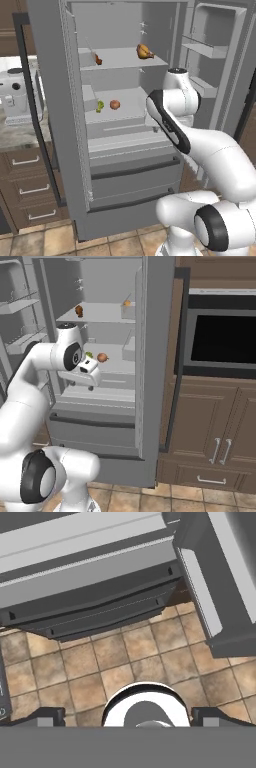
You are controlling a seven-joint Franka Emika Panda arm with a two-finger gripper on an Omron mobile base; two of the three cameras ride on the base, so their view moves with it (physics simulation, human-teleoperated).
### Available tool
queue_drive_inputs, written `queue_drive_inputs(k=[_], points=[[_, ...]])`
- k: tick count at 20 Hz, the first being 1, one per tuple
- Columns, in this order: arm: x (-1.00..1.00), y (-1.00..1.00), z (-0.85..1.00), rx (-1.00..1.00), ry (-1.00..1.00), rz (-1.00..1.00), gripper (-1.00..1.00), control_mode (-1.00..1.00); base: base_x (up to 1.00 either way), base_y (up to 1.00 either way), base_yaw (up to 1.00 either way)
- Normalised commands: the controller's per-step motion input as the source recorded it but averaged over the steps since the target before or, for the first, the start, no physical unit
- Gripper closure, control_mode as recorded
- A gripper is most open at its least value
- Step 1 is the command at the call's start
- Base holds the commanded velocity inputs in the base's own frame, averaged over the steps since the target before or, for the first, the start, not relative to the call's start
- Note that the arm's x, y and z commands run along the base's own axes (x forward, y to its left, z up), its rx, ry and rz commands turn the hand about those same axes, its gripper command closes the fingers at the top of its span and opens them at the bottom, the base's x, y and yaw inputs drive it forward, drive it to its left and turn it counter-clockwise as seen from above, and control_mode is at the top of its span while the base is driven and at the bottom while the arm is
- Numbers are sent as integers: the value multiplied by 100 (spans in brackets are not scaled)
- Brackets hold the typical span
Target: Gather the broccoli and onion from the fridge and place them on a tray on the dining counter. Then gather the chicken drumsticks from the fridge and place them on the other tray.
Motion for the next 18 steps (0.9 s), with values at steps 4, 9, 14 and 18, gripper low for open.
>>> queue_drive_inputs(k=[4,9,14,18], points=[[13,12,-30,0,4,0,-100,-100,0,0,0],[1,2,-8,0,0,0,-100,-100,0,0,0],[0,0,0,0,0,0,-100,-100,0,0,0],[11,0,-14,0,0,0,-100,-100,0,0,0]])
